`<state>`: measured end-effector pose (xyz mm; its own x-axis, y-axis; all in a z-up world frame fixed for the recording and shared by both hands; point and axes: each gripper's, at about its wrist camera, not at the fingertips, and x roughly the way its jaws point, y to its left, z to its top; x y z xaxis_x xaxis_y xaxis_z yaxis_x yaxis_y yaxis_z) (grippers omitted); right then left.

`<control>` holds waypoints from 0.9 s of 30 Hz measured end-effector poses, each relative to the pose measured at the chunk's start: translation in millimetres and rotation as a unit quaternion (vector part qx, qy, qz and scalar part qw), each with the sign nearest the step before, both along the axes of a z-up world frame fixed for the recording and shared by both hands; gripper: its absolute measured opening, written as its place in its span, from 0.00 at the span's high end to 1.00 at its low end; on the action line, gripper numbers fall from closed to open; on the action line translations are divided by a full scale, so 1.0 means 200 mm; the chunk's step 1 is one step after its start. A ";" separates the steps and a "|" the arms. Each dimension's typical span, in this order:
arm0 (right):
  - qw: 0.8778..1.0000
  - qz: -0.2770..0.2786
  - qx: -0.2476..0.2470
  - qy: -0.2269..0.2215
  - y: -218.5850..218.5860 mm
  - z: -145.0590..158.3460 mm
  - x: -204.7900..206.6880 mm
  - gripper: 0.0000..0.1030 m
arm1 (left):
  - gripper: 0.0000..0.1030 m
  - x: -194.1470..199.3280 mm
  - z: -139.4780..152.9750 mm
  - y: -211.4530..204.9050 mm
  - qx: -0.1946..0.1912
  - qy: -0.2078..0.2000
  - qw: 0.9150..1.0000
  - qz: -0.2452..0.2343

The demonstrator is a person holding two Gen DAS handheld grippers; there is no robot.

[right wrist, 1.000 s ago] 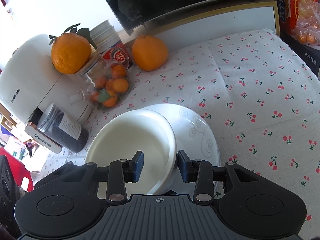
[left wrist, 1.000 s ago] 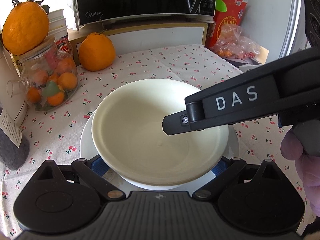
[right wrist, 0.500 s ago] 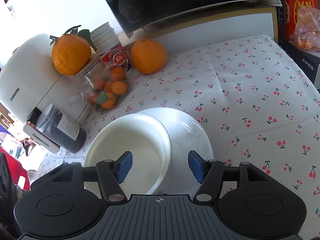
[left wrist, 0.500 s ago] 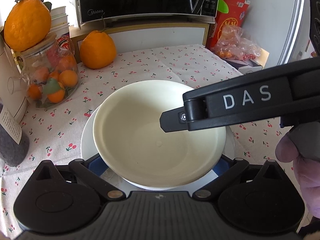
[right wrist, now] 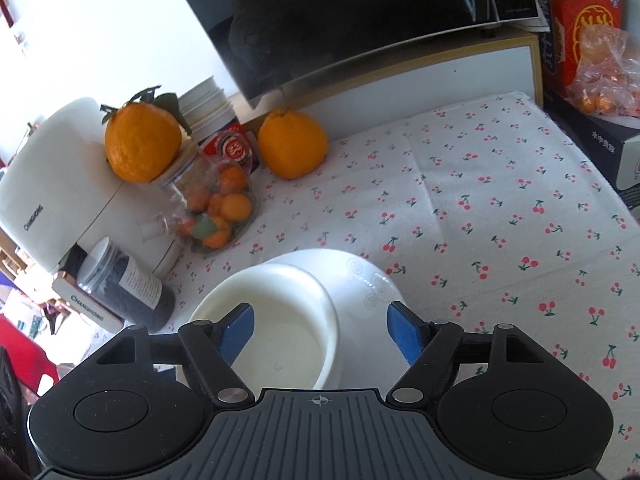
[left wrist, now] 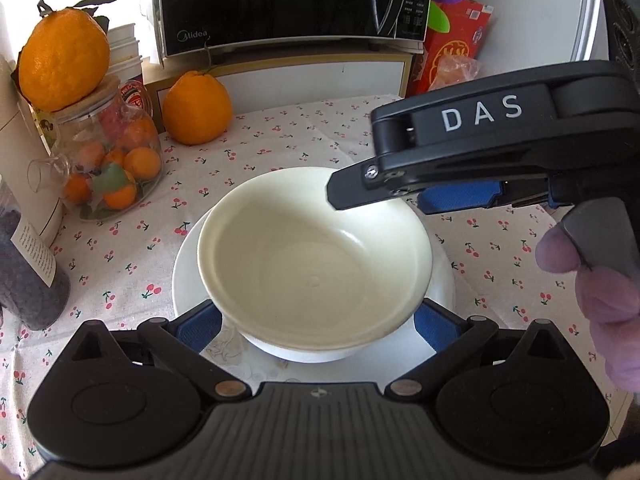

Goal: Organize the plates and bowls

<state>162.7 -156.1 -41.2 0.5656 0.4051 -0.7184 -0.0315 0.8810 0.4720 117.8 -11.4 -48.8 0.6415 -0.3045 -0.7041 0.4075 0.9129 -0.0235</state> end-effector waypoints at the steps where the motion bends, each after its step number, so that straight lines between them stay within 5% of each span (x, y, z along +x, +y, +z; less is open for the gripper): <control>1: 1.000 -0.003 -0.001 -0.001 -0.01 0.01 0.00 0.27 | 0.00 -0.01 0.01 0.00 -0.001 -0.001 1.000 -0.001; 13: 0.999 -0.009 -0.044 -0.009 -0.19 0.09 -0.12 0.26 | 0.00 -0.16 0.07 0.07 -0.004 -0.005 1.000 0.015; 27: 0.994 0.023 -0.102 -0.014 -0.16 0.18 -0.32 0.26 | 0.00 -0.28 0.13 0.15 -0.010 0.027 0.992 0.122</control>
